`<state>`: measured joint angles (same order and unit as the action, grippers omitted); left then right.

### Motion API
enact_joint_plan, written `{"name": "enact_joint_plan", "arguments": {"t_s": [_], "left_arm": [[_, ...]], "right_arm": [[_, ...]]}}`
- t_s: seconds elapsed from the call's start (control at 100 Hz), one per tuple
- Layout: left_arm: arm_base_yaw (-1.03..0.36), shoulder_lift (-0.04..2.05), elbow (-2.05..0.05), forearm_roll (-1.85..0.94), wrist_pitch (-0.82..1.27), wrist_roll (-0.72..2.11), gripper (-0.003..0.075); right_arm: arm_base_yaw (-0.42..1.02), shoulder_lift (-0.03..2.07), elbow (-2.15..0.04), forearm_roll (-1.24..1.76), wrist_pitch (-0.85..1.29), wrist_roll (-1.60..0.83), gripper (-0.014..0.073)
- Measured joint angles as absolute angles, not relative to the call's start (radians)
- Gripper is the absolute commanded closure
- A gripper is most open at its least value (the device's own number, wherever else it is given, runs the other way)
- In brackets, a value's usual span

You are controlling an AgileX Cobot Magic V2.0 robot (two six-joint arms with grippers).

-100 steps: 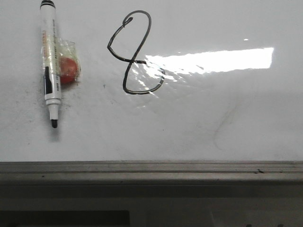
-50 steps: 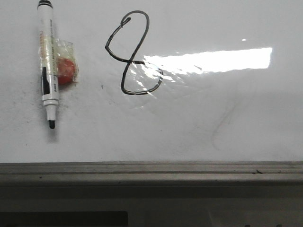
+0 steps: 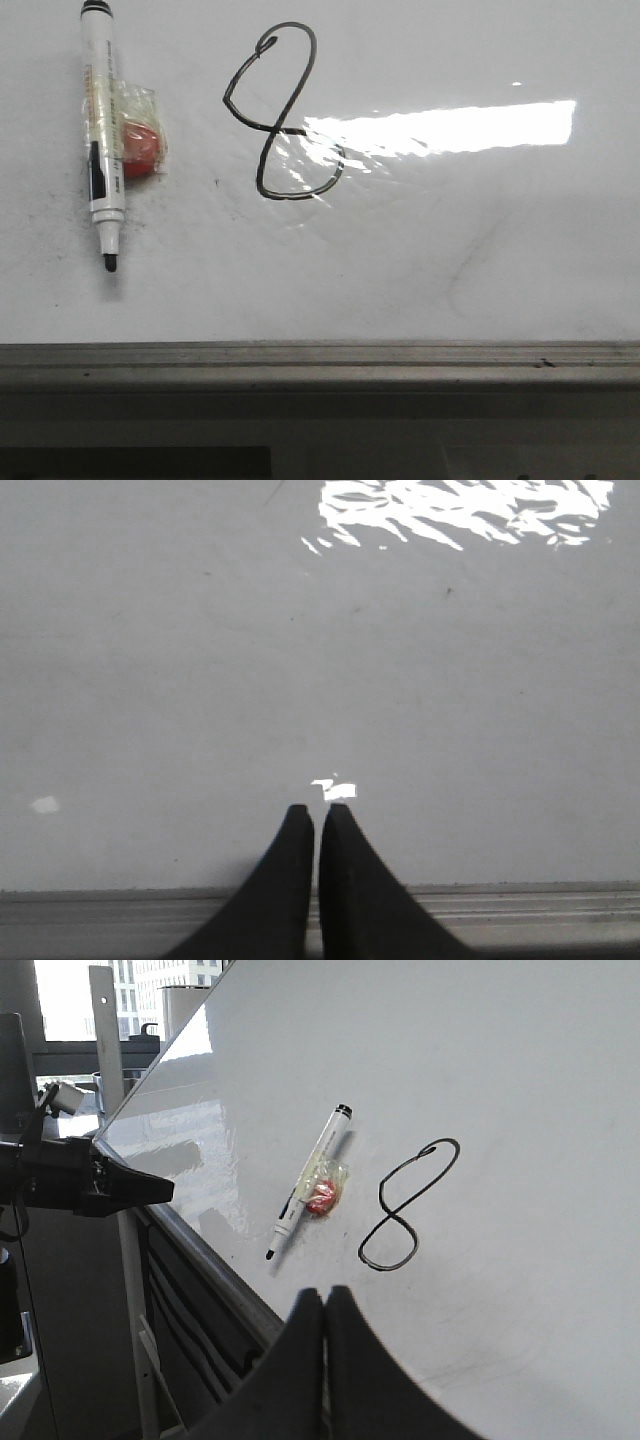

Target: Write number 8 on whiteboard

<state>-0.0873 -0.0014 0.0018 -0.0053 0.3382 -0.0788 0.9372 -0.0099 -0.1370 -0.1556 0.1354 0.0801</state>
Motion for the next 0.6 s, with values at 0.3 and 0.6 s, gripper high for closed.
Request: {"name": "enact_joint_plan", "arguments": {"t_s": [0.3, 0.6], "left_arm": [[-0.087, -0.001, 0.002, -0.007, 0.338, -0.079, 0.0741], [-0.087, -0.001, 0.002, -0.007, 0.339, -0.079, 0.0741]], "right_arm": [[0.937, -0.010, -0.137, -0.156, 0.135, 0.080, 0.0657], [0.937, -0.010, -0.123, -0.156, 0.132, 0.080, 0.0657]]}}
